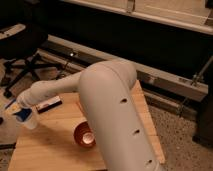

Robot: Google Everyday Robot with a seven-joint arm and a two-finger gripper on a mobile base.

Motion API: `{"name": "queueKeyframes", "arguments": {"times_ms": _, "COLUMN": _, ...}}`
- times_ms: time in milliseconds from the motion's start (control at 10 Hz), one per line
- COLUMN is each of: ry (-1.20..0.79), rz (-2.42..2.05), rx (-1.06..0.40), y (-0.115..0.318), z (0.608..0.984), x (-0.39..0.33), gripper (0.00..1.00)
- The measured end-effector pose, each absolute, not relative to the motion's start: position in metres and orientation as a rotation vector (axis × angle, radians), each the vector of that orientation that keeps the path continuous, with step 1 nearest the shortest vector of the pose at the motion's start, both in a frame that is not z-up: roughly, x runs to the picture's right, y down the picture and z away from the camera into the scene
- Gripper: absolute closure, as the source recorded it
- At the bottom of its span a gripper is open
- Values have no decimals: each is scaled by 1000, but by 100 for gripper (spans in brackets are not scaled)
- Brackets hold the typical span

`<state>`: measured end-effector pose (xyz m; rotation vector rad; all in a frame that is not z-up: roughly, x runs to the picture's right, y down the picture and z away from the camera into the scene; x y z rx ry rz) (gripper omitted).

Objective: Place the white sponge in the ceramic cup

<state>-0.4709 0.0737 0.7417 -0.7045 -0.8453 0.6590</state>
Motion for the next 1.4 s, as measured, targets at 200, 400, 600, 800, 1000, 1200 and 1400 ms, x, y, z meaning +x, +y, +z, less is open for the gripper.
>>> {"name": "queueKeyframes", "arguments": {"times_ms": 200, "ry": -846, "rz": 657, "rx": -707, "y": 77, "z": 744, "x": -470, "gripper": 100}}
{"name": "queueKeyframes", "arguments": {"times_ms": 400, "ry": -844, "rz": 656, "rx": -707, "y": 80, "z": 748, "x": -469, "gripper": 100}}
{"name": "queueKeyframes", "arguments": {"times_ms": 600, "ry": -845, "rz": 654, "rx": -710, "y": 83, "z": 749, "x": -468, "gripper": 100}}
{"name": "queueKeyframes", "arguments": {"times_ms": 800, "ry": -843, "rz": 643, "rx": -724, "y": 90, "z": 748, "x": -468, "gripper": 84}}
{"name": "queueKeyframes", "arguments": {"times_ms": 1000, "ry": -845, "rz": 641, "rx": -727, "y": 92, "z": 748, "x": -467, "gripper": 67}}
{"name": "queueKeyframes", "arguments": {"times_ms": 1200, "ry": -848, "rz": 647, "rx": -720, "y": 90, "z": 747, "x": -465, "gripper": 44}}
{"name": "queueKeyframes", "arguments": {"times_ms": 1400, "ry": -847, "rz": 654, "rx": -714, "y": 88, "z": 747, "x": -462, "gripper": 26}}
